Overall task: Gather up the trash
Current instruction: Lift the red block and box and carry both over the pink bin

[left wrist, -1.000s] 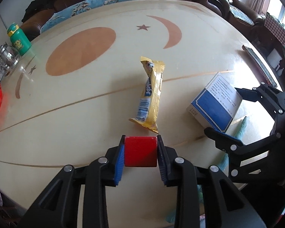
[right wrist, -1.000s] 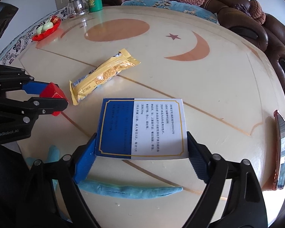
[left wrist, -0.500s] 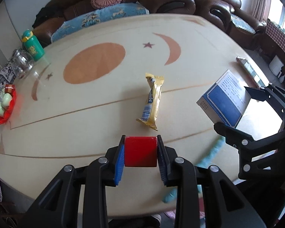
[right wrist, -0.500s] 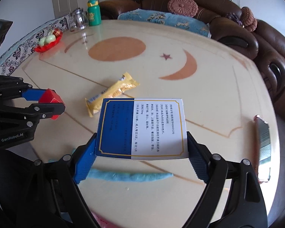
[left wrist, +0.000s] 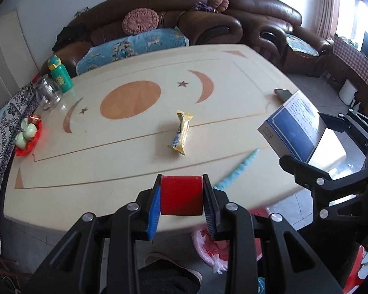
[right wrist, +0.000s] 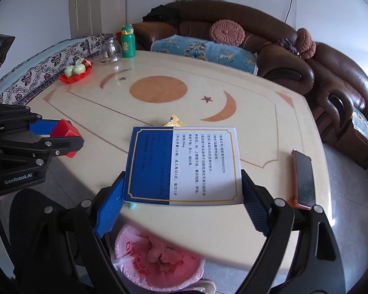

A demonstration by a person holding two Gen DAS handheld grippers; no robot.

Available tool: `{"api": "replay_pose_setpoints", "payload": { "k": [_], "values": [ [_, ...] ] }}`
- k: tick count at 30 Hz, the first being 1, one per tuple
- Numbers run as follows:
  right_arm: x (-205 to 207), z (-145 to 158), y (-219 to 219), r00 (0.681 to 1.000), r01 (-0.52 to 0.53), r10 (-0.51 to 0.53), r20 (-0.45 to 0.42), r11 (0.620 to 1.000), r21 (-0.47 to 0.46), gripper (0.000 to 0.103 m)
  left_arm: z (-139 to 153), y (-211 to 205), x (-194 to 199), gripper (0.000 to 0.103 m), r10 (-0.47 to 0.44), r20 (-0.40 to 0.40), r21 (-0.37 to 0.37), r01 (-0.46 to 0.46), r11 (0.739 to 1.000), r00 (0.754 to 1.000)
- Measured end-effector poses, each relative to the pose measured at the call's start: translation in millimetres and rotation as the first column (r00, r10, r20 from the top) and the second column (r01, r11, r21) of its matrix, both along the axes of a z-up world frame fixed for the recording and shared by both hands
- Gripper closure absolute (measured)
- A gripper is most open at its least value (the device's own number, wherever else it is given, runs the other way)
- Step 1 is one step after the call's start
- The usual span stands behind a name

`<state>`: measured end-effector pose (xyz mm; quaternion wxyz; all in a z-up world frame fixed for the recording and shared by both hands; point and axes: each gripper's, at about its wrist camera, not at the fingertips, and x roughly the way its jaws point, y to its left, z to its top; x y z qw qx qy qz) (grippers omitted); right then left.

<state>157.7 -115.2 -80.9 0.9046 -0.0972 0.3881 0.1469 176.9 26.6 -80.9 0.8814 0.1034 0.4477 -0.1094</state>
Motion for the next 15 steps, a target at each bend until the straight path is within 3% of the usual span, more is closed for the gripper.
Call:
{"api": "replay_pose_setpoints", "payload": {
  "k": [15],
  "values": [
    [-95,30,-5,0.999,0.003,-0.004,0.052,1.000,0.007,0.018,35,-16,-98,0.073,-0.051,0.069,-0.004,0.051,0.999,0.996]
  ]
}}
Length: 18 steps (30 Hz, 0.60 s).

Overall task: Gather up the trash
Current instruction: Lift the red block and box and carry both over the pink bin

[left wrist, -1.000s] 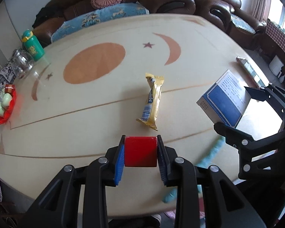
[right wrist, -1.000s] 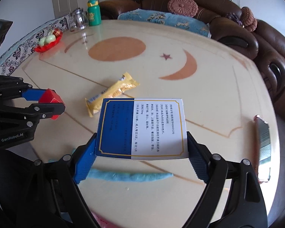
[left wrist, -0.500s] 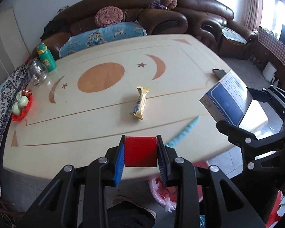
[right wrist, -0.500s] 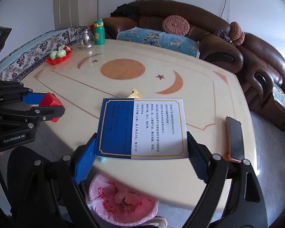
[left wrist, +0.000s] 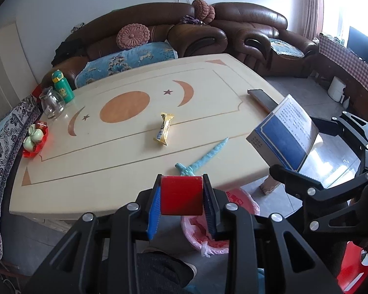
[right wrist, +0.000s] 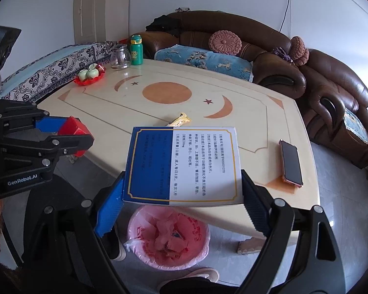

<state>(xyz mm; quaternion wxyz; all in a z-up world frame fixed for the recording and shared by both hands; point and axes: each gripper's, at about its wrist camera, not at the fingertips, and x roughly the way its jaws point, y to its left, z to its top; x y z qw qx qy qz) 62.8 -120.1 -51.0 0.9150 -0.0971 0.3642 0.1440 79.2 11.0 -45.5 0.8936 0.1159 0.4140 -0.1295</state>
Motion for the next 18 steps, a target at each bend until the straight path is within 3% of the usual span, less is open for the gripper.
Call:
{"api": "replay_pose_setpoints", "payload": {
  "k": [18],
  "values": [
    [-52,-19,1,0.999,0.006,-0.006,-0.033,1.000,0.009,0.018,-33,-14,-48,0.073,-0.041,-0.056,-0.009,0.041,0.999,0.998]
  ]
}}
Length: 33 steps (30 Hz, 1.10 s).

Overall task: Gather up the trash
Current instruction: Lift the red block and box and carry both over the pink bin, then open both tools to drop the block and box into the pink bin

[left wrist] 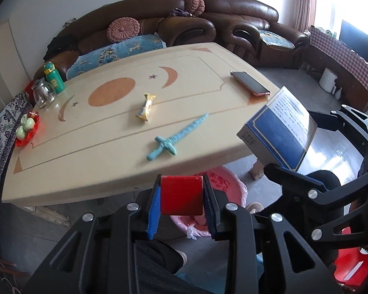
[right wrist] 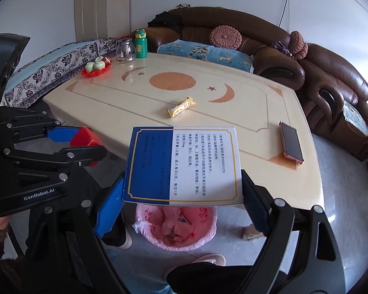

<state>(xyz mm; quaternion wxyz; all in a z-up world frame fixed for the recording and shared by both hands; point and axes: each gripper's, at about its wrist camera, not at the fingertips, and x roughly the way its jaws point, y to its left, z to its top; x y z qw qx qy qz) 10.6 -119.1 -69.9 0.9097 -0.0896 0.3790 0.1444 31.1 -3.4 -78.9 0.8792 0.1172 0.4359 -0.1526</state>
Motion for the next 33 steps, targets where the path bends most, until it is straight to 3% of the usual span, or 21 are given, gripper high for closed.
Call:
{"api": "replay_pose_setpoints", "payload": {
  "k": [16,26,33],
  "values": [
    [1,-84,-2,0.990,0.018,-0.019,-0.142,1.000,-0.008,0.018,-79,-9,7,0.073,-0.032,-0.150,-0.035,0.027,0.999,0.988],
    [23,-148,-22,0.964,0.050,-0.046,-0.263,0.999,0.007,0.018,-137,-16,38,0.073,-0.036,-0.261,-0.028,0.030,0.999,0.965],
    [41,-183,-24,0.954,0.038,-0.045,-0.296,0.999,-0.027,0.018,-173,-19,66,0.073,-0.035,-0.326,-0.037,0.024,0.999,0.945]
  ]
}}
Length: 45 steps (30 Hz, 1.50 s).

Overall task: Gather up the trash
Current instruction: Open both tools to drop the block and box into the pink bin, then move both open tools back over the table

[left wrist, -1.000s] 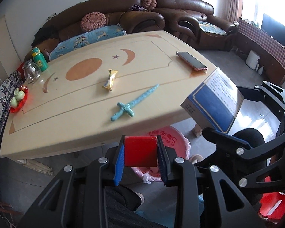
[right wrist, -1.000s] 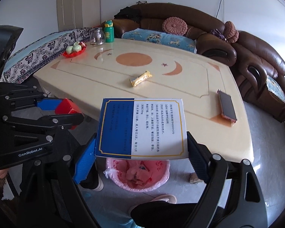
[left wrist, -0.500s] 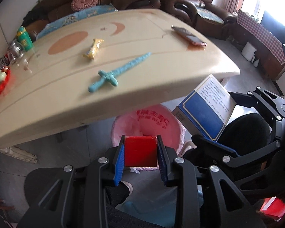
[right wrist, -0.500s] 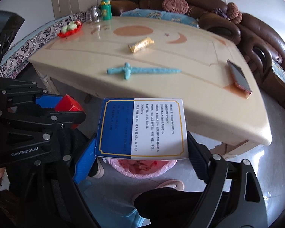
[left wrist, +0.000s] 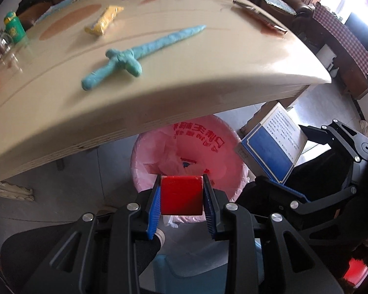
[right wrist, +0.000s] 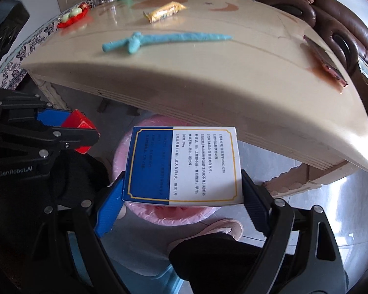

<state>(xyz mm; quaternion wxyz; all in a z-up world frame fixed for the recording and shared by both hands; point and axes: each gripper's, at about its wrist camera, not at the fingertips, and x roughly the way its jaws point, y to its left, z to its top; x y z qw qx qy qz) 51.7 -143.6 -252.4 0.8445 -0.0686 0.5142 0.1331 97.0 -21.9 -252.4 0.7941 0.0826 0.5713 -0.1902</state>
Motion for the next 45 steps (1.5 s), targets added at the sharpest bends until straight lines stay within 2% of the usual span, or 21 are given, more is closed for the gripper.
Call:
{"api": "replay_pose_setpoints", "payload": {
  "k": [7,16,20,23,26,31,36,41,45],
  "values": [
    [17,-37,8,0.998,-0.061,0.060,-0.027,0.998,-0.030,0.018,-40,0,24,0.073,0.002,-0.075,-0.007,-0.003,1.000,0.997],
    [31,-66,17,0.990,-0.132,0.129,-0.054,0.990,-0.050,0.018,-67,2,49,0.072,0.000,-0.133,-0.016,-0.002,1.000,0.991],
    [39,-73,19,0.988,-0.143,0.140,-0.065,0.988,-0.053,0.017,-70,3,54,0.062,0.000,-0.150,-0.035,-0.005,0.999,0.989],
    [40,-78,20,0.987,-0.149,0.144,-0.066,0.986,-0.074,0.017,-70,2,55,0.044,0.000,-0.138,-0.025,-0.003,1.000,0.990],
    [40,-81,20,0.985,-0.154,0.150,-0.079,0.987,-0.040,0.017,-68,2,55,0.044,0.002,-0.131,-0.025,-0.006,1.000,0.991],
    [47,-79,12,0.990,-0.114,0.114,-0.078,0.993,0.012,0.017,-65,7,57,0.044,0.019,-0.129,-0.032,-0.023,0.999,0.992],
    [46,-65,12,0.993,-0.115,0.116,-0.022,0.993,0.039,0.017,-61,12,55,0.044,0.031,-0.108,-0.026,-0.034,0.999,0.994],
    [35,-32,7,0.986,-0.138,0.128,0.103,0.985,0.099,0.017,-35,23,47,0.044,0.029,-0.056,-0.025,-0.031,0.999,0.998],
    [23,8,4,0.968,-0.165,0.137,0.210,0.979,0.121,0.009,3,34,39,0.041,0.039,0.019,0.014,-0.039,0.999,0.999]
  ]
}}
